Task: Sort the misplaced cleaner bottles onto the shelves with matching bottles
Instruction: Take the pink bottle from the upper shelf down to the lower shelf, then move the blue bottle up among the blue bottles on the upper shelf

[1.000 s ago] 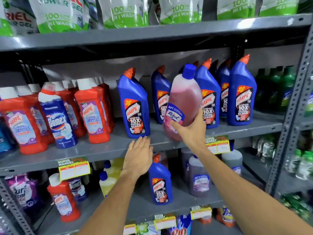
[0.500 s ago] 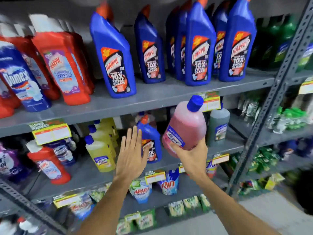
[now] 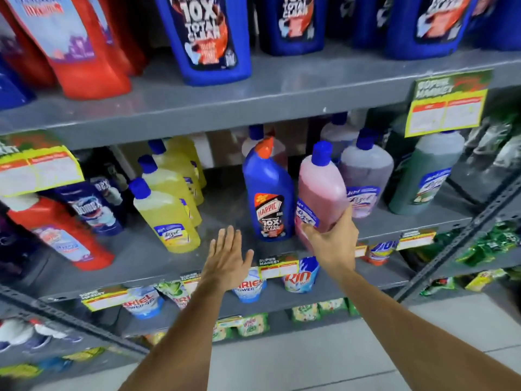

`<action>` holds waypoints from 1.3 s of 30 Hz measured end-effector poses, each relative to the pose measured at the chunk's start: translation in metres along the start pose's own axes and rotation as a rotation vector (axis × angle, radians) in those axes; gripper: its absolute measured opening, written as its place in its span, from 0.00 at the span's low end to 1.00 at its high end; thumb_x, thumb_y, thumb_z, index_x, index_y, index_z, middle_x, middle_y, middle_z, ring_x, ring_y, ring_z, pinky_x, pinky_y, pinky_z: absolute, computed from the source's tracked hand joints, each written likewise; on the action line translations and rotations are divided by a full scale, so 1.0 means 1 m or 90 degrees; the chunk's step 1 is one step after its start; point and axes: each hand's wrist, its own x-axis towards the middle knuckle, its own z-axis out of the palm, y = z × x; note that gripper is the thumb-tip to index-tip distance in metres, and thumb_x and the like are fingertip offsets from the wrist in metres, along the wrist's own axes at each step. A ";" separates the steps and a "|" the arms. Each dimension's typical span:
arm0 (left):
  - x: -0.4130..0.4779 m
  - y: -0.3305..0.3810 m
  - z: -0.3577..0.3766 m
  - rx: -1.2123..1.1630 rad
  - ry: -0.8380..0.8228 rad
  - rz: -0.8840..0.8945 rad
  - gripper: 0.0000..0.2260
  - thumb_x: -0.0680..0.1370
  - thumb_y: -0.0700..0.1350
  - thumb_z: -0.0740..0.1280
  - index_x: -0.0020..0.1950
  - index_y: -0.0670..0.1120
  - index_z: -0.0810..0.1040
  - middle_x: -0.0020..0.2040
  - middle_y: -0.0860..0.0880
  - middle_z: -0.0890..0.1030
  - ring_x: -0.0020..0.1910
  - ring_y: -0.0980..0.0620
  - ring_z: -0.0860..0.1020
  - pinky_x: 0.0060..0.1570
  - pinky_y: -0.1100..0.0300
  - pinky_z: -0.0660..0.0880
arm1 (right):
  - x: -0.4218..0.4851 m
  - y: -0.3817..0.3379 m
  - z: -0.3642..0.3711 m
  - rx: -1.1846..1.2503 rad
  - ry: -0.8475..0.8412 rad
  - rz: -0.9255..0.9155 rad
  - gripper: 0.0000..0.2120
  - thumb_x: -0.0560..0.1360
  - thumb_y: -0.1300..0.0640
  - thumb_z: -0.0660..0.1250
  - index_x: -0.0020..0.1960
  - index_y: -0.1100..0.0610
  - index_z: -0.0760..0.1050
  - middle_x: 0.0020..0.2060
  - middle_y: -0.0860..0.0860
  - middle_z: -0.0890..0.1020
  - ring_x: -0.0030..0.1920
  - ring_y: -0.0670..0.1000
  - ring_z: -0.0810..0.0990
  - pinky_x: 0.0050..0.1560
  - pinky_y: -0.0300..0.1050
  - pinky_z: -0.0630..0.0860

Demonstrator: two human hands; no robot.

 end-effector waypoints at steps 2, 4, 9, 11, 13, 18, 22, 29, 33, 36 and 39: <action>0.012 -0.003 0.012 -0.013 -0.034 0.005 0.31 0.83 0.58 0.48 0.80 0.44 0.43 0.81 0.43 0.40 0.79 0.44 0.40 0.76 0.46 0.40 | 0.007 0.007 0.010 -0.017 0.012 0.009 0.32 0.66 0.51 0.79 0.64 0.52 0.68 0.56 0.53 0.83 0.54 0.57 0.81 0.53 0.51 0.80; 0.018 -0.007 0.024 -0.015 -0.027 0.017 0.30 0.83 0.58 0.48 0.80 0.45 0.43 0.81 0.44 0.40 0.79 0.44 0.40 0.76 0.46 0.40 | 0.015 0.012 0.018 -0.017 0.030 0.016 0.32 0.66 0.52 0.78 0.65 0.53 0.68 0.57 0.55 0.83 0.57 0.59 0.81 0.58 0.56 0.78; 0.019 -0.016 0.042 -0.012 0.064 0.034 0.30 0.82 0.58 0.49 0.80 0.46 0.47 0.81 0.46 0.45 0.80 0.46 0.43 0.76 0.47 0.41 | 0.039 0.013 0.034 -0.035 0.027 0.023 0.33 0.69 0.54 0.77 0.68 0.55 0.65 0.60 0.57 0.82 0.59 0.60 0.80 0.59 0.51 0.76; 0.021 -0.015 0.042 -0.009 0.073 0.030 0.30 0.82 0.58 0.50 0.80 0.47 0.48 0.81 0.47 0.46 0.80 0.46 0.44 0.76 0.47 0.42 | 0.046 0.014 0.039 -0.037 0.014 0.029 0.33 0.70 0.55 0.77 0.68 0.54 0.65 0.60 0.56 0.82 0.59 0.59 0.80 0.58 0.50 0.76; 0.021 -0.015 0.042 -0.004 0.071 0.025 0.30 0.82 0.58 0.49 0.80 0.47 0.47 0.81 0.47 0.46 0.80 0.46 0.44 0.76 0.48 0.42 | 0.052 0.015 0.041 -0.039 0.003 0.043 0.31 0.70 0.55 0.77 0.67 0.55 0.65 0.60 0.57 0.82 0.59 0.60 0.80 0.59 0.56 0.78; 0.019 -0.017 0.041 -0.018 0.065 0.034 0.30 0.82 0.59 0.45 0.80 0.48 0.43 0.81 0.49 0.42 0.79 0.49 0.39 0.74 0.52 0.36 | 0.057 0.016 0.043 -0.037 -0.017 0.069 0.29 0.71 0.56 0.78 0.66 0.58 0.67 0.59 0.58 0.82 0.59 0.60 0.79 0.57 0.50 0.75; 0.019 -0.017 0.038 -0.020 0.044 0.036 0.30 0.82 0.58 0.45 0.80 0.47 0.41 0.81 0.48 0.40 0.79 0.49 0.37 0.73 0.52 0.35 | 0.024 0.022 0.038 -0.061 0.014 0.103 0.25 0.75 0.58 0.74 0.68 0.61 0.70 0.59 0.58 0.83 0.59 0.60 0.80 0.59 0.51 0.76; 0.022 -0.018 0.039 -0.031 0.024 0.038 0.30 0.82 0.59 0.45 0.80 0.48 0.40 0.81 0.49 0.39 0.78 0.49 0.36 0.74 0.51 0.35 | -0.018 0.016 0.053 0.026 -0.150 0.013 0.29 0.73 0.59 0.77 0.71 0.52 0.72 0.61 0.45 0.81 0.62 0.44 0.79 0.62 0.36 0.76; 0.022 -0.018 0.041 -0.034 0.044 0.045 0.30 0.82 0.60 0.45 0.80 0.48 0.43 0.81 0.48 0.42 0.79 0.48 0.39 0.75 0.50 0.38 | 0.005 0.003 0.065 0.096 -0.220 0.005 0.44 0.69 0.66 0.79 0.78 0.51 0.62 0.68 0.49 0.77 0.66 0.47 0.77 0.51 0.22 0.73; 0.022 -0.020 0.044 -0.029 0.061 0.048 0.30 0.82 0.60 0.46 0.80 0.48 0.44 0.81 0.48 0.43 0.79 0.48 0.40 0.74 0.50 0.38 | 0.010 0.005 0.071 0.068 -0.203 -0.011 0.44 0.68 0.65 0.79 0.78 0.50 0.61 0.70 0.49 0.75 0.70 0.50 0.74 0.63 0.38 0.77; 0.021 -0.020 0.045 -0.024 0.064 0.048 0.30 0.81 0.61 0.45 0.80 0.48 0.44 0.81 0.49 0.43 0.79 0.48 0.40 0.74 0.51 0.37 | 0.004 0.013 0.071 -0.007 -0.162 -0.042 0.43 0.68 0.58 0.80 0.76 0.48 0.61 0.68 0.49 0.73 0.69 0.49 0.72 0.67 0.50 0.74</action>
